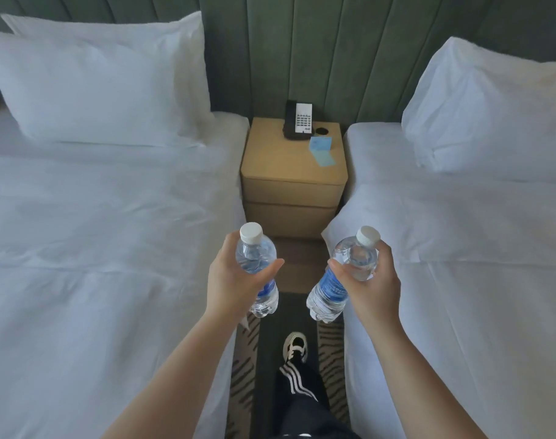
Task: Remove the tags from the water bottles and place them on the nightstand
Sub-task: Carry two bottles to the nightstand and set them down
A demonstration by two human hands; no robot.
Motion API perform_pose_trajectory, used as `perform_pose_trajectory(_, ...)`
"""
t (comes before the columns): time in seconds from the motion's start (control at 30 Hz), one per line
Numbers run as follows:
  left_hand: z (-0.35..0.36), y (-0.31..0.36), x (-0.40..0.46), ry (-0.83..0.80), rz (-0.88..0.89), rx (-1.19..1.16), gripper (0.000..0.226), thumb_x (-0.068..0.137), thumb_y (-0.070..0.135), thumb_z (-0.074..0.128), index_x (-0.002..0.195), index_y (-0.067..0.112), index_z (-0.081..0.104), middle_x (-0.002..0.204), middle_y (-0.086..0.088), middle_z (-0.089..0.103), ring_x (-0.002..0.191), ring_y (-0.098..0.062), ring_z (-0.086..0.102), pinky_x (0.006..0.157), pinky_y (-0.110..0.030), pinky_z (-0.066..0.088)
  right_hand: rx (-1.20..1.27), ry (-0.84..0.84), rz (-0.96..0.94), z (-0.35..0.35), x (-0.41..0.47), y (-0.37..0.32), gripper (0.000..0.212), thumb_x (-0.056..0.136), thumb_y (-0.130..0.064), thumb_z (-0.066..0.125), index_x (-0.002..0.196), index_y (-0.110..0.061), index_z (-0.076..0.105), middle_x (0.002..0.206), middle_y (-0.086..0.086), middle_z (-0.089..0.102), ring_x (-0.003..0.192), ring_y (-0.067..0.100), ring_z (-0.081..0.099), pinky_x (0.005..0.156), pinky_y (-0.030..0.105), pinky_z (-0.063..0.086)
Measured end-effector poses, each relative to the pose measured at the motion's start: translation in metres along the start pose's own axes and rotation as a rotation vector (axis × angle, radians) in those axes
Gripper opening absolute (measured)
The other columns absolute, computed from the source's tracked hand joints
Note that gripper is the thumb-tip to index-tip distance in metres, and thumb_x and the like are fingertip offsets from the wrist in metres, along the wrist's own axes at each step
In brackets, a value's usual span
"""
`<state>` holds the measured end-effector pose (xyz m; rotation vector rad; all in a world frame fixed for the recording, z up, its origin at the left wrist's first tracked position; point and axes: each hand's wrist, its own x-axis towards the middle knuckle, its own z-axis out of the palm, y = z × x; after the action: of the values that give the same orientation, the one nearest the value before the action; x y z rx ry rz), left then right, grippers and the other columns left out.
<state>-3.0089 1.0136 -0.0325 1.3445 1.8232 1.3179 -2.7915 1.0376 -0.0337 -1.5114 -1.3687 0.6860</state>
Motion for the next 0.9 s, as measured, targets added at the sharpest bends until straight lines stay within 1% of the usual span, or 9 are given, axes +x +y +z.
perform_pose_trajectory(0.07, 0.023, 0.002, 0.054, -0.002, 0.006, 0.002, 0.057, 0.056, 0.061, 0.076, 0.102, 0.043, 0.047, 0.095, 0.02, 0.063, 0.09, -0.007, 0.063, 0.074, -0.037, 0.057, 0.009, -0.017, -0.004, 0.016, 0.057, 0.004, 0.066, 0.067, -0.039, 0.083, 0.123, -0.033, 0.047, 0.105, -0.016, 0.06, 0.087, -0.006, 0.057, 0.064, -0.005, 0.036)
perform_pose_trajectory(0.13, 0.044, 0.008, 0.107, -0.004, 0.012, 0.001, 0.055, 0.057, 0.057, 0.078, 0.101, 0.044, 0.047, 0.095, 0.022, 0.062, 0.09, -0.006, 0.062, 0.074, -0.035, 0.056, 0.026, -0.041, -0.008, 0.03, 0.112, 0.003, 0.067, 0.067, -0.042, 0.082, 0.123, -0.032, 0.047, 0.102, -0.018, 0.059, 0.09, -0.016, 0.055, 0.063, -0.004, 0.036)
perform_pose_trajectory(0.23, 0.072, 0.02, 0.178, 0.0, 0.006, -0.01, 0.059, 0.055, 0.061, 0.076, 0.104, 0.049, 0.046, 0.096, 0.029, 0.06, 0.094, 0.001, 0.06, 0.072, -0.026, 0.052, 0.036, -0.043, -0.013, 0.047, 0.187, -0.003, 0.069, 0.063, -0.05, 0.076, 0.123, -0.031, 0.047, 0.098, -0.024, 0.058, 0.088, -0.025, 0.05, 0.061, -0.004, 0.037)
perform_pose_trajectory(0.3, 0.086, 0.028, 0.218, 0.002, 0.0, -0.019, 0.061, 0.054, 0.065, 0.073, 0.105, 0.051, 0.045, 0.097, 0.031, 0.059, 0.094, 0.005, 0.059, 0.069, -0.02, 0.05, 0.048, -0.042, -0.014, 0.057, 0.229, -0.006, 0.07, 0.063, -0.05, 0.076, 0.124, -0.031, 0.047, 0.098, -0.027, 0.058, 0.089, -0.023, 0.052, 0.062, -0.003, 0.038)
perform_pose_trajectory(0.43, 0.106, 0.031, 0.286, -0.021, -0.004, -0.024, 0.056, 0.055, 0.065, 0.073, 0.098, 0.041, 0.047, 0.094, 0.022, 0.061, 0.091, 0.0, 0.061, 0.072, -0.03, 0.057, 0.055, -0.048, -0.032, 0.08, 0.294, -0.007, 0.065, 0.067, -0.044, 0.079, 0.123, -0.03, 0.048, 0.094, -0.031, 0.056, 0.089, -0.025, 0.05, 0.063, -0.004, 0.038)
perform_pose_trajectory(0.5, 0.114, 0.028, 0.316, -0.029, -0.018, -0.039, 0.054, 0.055, 0.065, 0.073, 0.096, 0.041, 0.048, 0.093, 0.023, 0.062, 0.09, 0.002, 0.061, 0.07, -0.028, 0.056, 0.058, -0.042, -0.032, 0.093, 0.323, -0.007, 0.066, 0.064, -0.048, 0.076, 0.122, -0.033, 0.048, 0.094, -0.033, 0.056, 0.09, -0.024, 0.05, 0.063, -0.004, 0.038)
perform_pose_trajectory(0.67, 0.131, 0.014, 0.397, -0.009, -0.03, -0.05, 0.054, 0.055, 0.061, 0.075, 0.096, 0.035, 0.052, 0.089, 0.019, 0.064, 0.087, -0.001, 0.063, 0.066, -0.025, 0.052, 0.065, -0.07, -0.019, 0.134, 0.396, -0.004, 0.063, 0.063, -0.048, 0.075, 0.119, -0.037, 0.048, 0.099, -0.027, 0.059, 0.091, -0.02, 0.053, 0.065, -0.002, 0.039)
perform_pose_trajectory(0.8, 0.146, -0.006, 0.478, -0.018, -0.034, -0.04, 0.058, 0.057, 0.061, 0.075, 0.103, 0.035, 0.05, 0.096, 0.018, 0.064, 0.092, -0.006, 0.064, 0.067, -0.022, 0.051, 0.031, -0.104, -0.015, 0.183, 0.462, -0.001, 0.058, 0.063, -0.05, 0.076, 0.113, -0.045, 0.046, 0.098, -0.028, 0.059, 0.094, -0.014, 0.055, 0.068, 0.004, 0.044)
perform_pose_trajectory(0.9, 0.158, -0.025, 0.547, -0.035, -0.054, -0.047, 0.063, 0.06, 0.055, 0.077, 0.111, 0.035, 0.047, 0.105, 0.013, 0.063, 0.097, -0.011, 0.063, 0.074, -0.027, 0.055, -0.008, -0.131, -0.01, 0.228, 0.517, 0.0, 0.055, 0.065, -0.058, 0.076, 0.107, -0.053, 0.042, 0.095, -0.04, 0.058, 0.094, -0.019, 0.053, 0.065, 0.009, 0.045)
